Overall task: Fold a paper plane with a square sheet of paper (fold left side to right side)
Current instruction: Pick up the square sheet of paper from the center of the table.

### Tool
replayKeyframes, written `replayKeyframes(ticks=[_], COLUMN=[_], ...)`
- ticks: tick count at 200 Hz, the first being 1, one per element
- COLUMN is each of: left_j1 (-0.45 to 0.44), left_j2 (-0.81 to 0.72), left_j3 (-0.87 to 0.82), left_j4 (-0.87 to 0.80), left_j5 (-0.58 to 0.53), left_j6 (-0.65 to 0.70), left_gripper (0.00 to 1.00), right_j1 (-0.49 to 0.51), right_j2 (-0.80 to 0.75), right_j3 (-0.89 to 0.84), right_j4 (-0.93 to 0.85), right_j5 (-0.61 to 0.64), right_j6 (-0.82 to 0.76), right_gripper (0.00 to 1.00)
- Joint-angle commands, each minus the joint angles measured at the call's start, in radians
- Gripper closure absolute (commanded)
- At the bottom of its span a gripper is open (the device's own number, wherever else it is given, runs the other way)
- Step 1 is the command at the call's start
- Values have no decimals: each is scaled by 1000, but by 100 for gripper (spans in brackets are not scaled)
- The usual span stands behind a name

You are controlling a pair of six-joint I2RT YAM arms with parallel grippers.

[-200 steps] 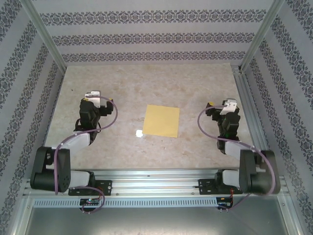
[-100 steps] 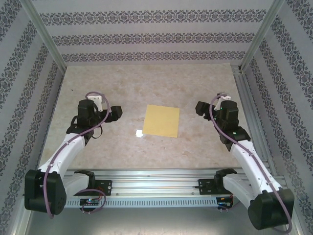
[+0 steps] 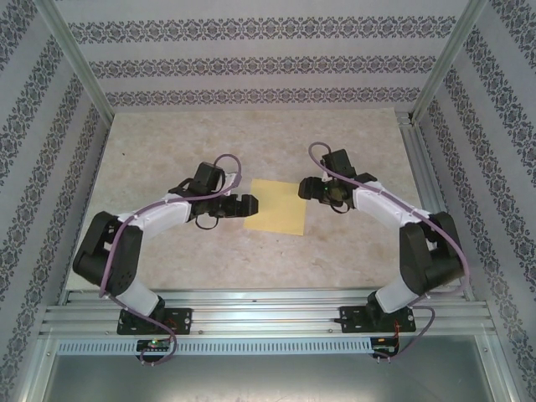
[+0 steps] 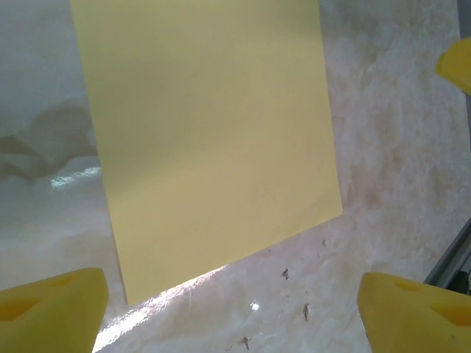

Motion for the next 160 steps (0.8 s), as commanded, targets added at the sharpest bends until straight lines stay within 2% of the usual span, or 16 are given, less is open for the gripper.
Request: replayKeyframes(ticks=[1, 42, 87, 160], left_j1=[-36, -65, -71, -81], left_j2=[62, 141, 176, 211], left_j3=[66, 94, 88, 86], left_j4=[-4, -15, -12, -8], left_j5=[17, -7, -9, -8], left_j6=[-33, -42, -43, -41], left_gripper=[13, 14, 14, 14], right_j1=[12, 22, 43, 69], right_j2=[118, 318, 438, 471], right_j3=[125, 296, 408, 374], right_j4=[-78, -127, -162, -144], right_j5=[25, 57, 82, 49], right_j6=[-47, -80, -89, -41], right_gripper=[25, 28, 26, 23])
